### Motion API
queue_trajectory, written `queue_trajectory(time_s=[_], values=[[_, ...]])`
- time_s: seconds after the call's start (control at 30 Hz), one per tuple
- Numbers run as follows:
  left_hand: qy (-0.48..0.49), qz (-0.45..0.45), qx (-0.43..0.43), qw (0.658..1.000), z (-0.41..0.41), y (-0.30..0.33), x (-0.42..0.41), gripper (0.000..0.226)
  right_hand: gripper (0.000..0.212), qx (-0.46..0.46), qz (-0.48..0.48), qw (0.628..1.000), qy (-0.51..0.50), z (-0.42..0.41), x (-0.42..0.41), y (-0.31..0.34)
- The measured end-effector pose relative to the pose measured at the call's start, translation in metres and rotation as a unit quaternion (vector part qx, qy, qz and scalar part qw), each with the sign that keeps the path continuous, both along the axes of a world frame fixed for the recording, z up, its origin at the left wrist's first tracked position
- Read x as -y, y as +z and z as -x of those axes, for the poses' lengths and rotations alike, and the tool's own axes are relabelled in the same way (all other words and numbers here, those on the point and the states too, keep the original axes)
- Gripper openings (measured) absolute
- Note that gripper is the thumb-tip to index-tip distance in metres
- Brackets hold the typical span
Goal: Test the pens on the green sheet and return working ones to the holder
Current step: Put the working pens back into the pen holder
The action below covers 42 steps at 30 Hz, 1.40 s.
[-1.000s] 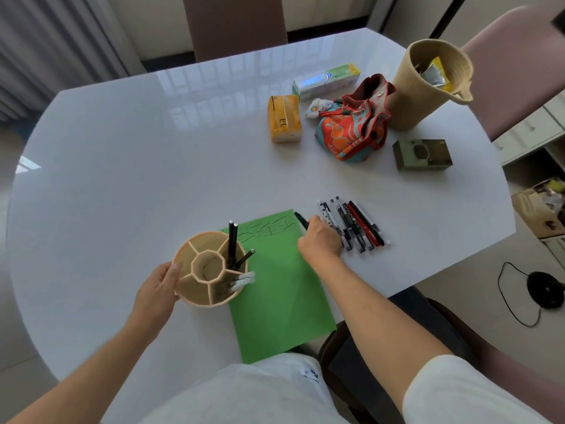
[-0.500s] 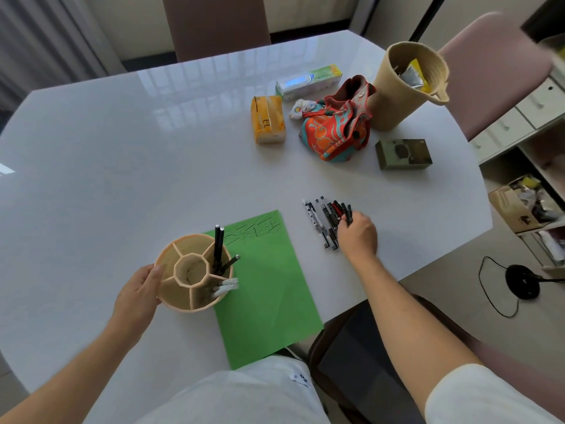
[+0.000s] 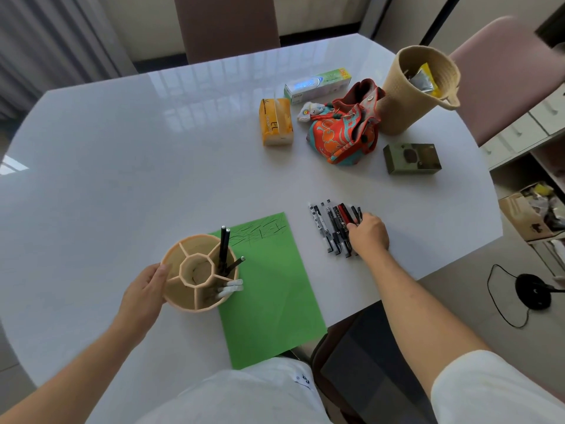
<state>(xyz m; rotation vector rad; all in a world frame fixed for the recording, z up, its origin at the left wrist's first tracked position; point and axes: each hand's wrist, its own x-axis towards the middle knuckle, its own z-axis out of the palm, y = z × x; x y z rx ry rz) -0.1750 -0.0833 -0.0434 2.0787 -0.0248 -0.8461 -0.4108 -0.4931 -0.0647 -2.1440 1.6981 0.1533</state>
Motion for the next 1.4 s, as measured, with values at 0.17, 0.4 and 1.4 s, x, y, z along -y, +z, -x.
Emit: queue_trajectory(time_s=[0.17, 0.4, 1.4], values=[[0.002, 0.003, -0.007, 1.0, 0.0, -0.002, 0.001, 0.053, 0.027, 0.043, -0.071, 0.996, -0.031, 0.001, 0.007, 0.005], [-0.009, -0.003, 0.0, 1.0, 0.0, 0.008, 0.004, 0.038, 0.018, 0.25, -0.079, 0.964, -0.048, -0.044, -0.05, 0.026], [-0.023, 0.022, 0.011, 0.999, -0.001, 0.023, 0.01, 0.025, 0.02, 0.522, -0.555, 0.646, 0.039, -0.16, -0.173, 0.048]])
